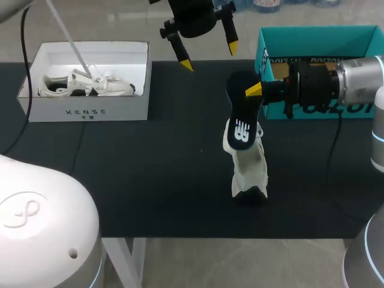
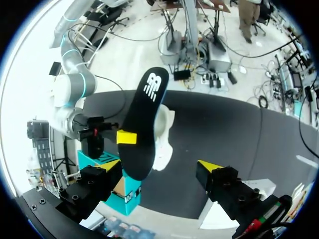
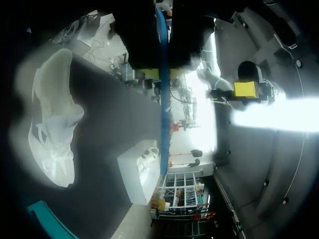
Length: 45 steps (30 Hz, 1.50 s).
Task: Take the shoe out of the shoebox, open the shoe tongue, remove and reinsert the insole, then place the shoe into the shoebox
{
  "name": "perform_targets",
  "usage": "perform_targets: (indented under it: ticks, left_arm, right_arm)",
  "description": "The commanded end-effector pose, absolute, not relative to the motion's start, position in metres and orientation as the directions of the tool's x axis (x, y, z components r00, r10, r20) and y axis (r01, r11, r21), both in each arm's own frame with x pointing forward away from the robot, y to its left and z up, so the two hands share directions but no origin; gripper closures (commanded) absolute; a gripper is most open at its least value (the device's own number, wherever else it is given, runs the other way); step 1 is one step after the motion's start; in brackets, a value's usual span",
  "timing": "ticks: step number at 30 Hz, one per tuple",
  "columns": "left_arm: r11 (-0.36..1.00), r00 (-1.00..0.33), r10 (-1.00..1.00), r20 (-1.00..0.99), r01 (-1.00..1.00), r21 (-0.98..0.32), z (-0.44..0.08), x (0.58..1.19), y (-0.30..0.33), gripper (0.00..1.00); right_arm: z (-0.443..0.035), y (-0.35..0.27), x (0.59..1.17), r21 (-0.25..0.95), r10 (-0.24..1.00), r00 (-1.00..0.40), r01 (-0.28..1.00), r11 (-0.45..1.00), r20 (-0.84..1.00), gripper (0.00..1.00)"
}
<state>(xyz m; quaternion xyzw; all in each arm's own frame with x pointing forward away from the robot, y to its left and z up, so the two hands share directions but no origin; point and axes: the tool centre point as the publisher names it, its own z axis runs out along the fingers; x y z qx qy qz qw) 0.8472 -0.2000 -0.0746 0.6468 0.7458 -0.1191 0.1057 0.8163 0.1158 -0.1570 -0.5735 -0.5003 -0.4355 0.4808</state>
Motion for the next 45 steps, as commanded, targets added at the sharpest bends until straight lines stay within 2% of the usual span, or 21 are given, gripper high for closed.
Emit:
perform_targets:
  ticks: [1,11,17,23,29,40,45]
  left_arm:
    - [0.135,-0.140,0.940,-0.310,0.990,-0.039,-0.074,0.847,-0.200,0.00]
    - [0.135,-0.140,0.940,-0.310,0.990,-0.039,-0.074,0.847,-0.200,0.00]
    - [0.135,-0.140,0.940,-0.310,0.990,-0.039,-0.074,0.847,-0.200,0.00]
    - [0.135,-0.140,0.940,-0.310,0.990,-0.039,-0.074,0.847,-0.200,0.00]
    - [0.135,-0.140,0.940,-0.310,0.990,-0.039,-0.074,0.847,-0.200,0.00]
    - [0.135,-0.140,0.940,-0.310,0.990,-0.039,-0.074,0.847,-0.200,0.00]
    - [0.135,-0.140,0.940,-0.310,0.990,-0.039,-0.074,0.847,-0.200,0.00]
  right_arm:
    - [-0.157,0.117,0.815,-0.116,0.155,0.121,0.992,-0.041,0.980,1.00]
    - [-0.155,0.135,0.821,-0.110,0.171,0.123,0.990,-0.085,0.978,1.00]
    - [-0.170,0.149,0.788,-0.151,0.185,0.170,0.982,-0.116,0.968,1.00]
    - [-0.186,0.145,0.756,-0.137,0.196,0.172,0.974,-0.179,0.965,1.00]
    - [-0.186,0.133,0.752,-0.111,0.178,0.156,0.964,-0.240,0.972,1.00]
    - [-0.172,0.128,0.782,-0.098,0.149,0.129,0.975,-0.200,0.980,1.00]
    - [-0.171,0.124,0.799,-0.134,0.110,0.146,0.985,-0.108,0.983,1.00]
